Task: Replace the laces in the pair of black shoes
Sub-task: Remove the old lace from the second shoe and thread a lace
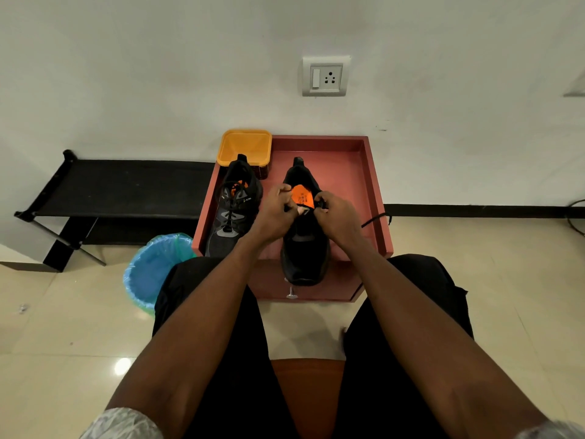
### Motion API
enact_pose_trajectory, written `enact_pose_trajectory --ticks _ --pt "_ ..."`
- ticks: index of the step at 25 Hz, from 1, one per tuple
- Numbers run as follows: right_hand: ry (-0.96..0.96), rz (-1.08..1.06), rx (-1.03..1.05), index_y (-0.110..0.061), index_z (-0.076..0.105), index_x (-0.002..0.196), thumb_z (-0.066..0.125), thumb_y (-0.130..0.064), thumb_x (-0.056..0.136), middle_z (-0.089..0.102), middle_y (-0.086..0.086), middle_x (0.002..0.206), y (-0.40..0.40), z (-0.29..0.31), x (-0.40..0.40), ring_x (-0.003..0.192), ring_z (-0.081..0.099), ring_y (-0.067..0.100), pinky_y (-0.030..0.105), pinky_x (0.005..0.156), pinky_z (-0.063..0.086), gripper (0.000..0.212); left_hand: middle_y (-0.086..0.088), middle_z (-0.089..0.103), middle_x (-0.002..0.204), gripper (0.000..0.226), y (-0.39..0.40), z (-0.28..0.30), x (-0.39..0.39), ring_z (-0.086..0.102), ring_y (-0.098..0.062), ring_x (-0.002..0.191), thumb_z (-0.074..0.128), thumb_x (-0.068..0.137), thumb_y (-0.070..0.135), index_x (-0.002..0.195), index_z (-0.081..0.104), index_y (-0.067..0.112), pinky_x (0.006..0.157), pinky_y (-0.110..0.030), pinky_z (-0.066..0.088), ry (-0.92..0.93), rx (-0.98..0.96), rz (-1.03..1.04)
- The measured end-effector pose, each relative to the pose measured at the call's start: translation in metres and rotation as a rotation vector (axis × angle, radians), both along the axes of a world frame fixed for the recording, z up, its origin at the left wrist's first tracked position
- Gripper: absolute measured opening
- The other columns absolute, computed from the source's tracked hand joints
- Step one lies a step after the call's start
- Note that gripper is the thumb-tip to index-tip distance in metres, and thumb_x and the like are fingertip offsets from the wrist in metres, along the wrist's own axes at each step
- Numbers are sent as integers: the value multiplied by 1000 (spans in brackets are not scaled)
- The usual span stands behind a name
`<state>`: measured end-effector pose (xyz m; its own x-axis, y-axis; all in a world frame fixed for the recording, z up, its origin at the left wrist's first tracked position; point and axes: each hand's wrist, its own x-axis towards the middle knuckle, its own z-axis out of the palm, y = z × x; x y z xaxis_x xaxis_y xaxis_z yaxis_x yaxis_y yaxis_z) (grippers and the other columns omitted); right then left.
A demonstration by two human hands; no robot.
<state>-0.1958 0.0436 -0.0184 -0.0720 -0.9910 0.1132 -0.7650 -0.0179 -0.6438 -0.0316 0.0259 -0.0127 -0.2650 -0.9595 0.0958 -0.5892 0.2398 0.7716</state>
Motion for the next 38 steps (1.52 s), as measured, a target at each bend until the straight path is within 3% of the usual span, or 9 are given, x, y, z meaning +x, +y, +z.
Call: enact_pose_trajectory --ticks 5,9,13,19,22,26,30,33,38 --pt "8 -48 17 -13 63 106 54 -13 88 64 4 81 0 1 -4 71 61 24 40 62 53 20 -10 58 90 19 -10 8 11 58 4 70 51 93 2 74 55 1 61 -19 51 321 31 524" --pt "39 -36 40 -17 61 105 52 -22 89 65 3 84 -2 -4 -7 74 60 24 46 65 55 19 -18 47 130 34 -9 17 27 58 -27 104 53 88 8 122 56 0 87 -35 54 217 206 904" --pt "11 -36 45 -17 62 119 52 -22 90 68 5 92 -5 -6 -4 76 63 24 47 68 56 32 -16 25 155 39 8 20 1 24 -32 143 59 86 1 123 58 10 115 -42 29 -186 -218 336" --pt "-4 2 52 -20 63 116 51 -19 91 67 0 88 -6 -6 -2 73 61 18 37 65 53 28 -17 5 163 29 6 -5 -22 -2 -39 148 56 96 20 122 68 14 121 -48 11 -559 -43 -150" --pt "-8 -5 53 -21 64 108 51 -17 89 65 0 82 -7 -6 -4 69 60 19 43 64 55 23 -26 33 150 20 1 -6 -23 35 -39 137 57 94 7 107 67 -4 110 -42 35 -224 55 -136" --pt "-23 -34 51 -18 64 109 52 -14 88 66 4 84 -6 -5 -6 70 63 24 49 64 56 24 -7 63 85 14 2 19 -13 62 -15 73 52 93 0 95 58 12 70 -30 54 388 198 256" --pt "-69 -32 66 -20 62 108 52 -17 90 66 2 86 -6 -6 -7 75 65 22 49 67 59 21 -12 66 101 17 -13 29 21 68 -19 85 49 93 1 100 62 7 77 -36 61 890 193 965" --pt "-73 -20 66 -20 63 113 52 -17 90 68 2 90 -6 -7 -5 75 65 21 47 67 59 26 -14 45 139 40 -11 23 23 51 -29 125 53 85 -1 124 56 6 107 -43 46 361 20 953" --pt "-78 -7 56 -22 64 113 52 -20 91 67 -1 86 -7 -8 -3 71 64 18 45 66 59 25 -10 10 164 33 1 7 -12 1 -31 150 59 93 18 125 66 20 121 -47 9 -353 -177 10"
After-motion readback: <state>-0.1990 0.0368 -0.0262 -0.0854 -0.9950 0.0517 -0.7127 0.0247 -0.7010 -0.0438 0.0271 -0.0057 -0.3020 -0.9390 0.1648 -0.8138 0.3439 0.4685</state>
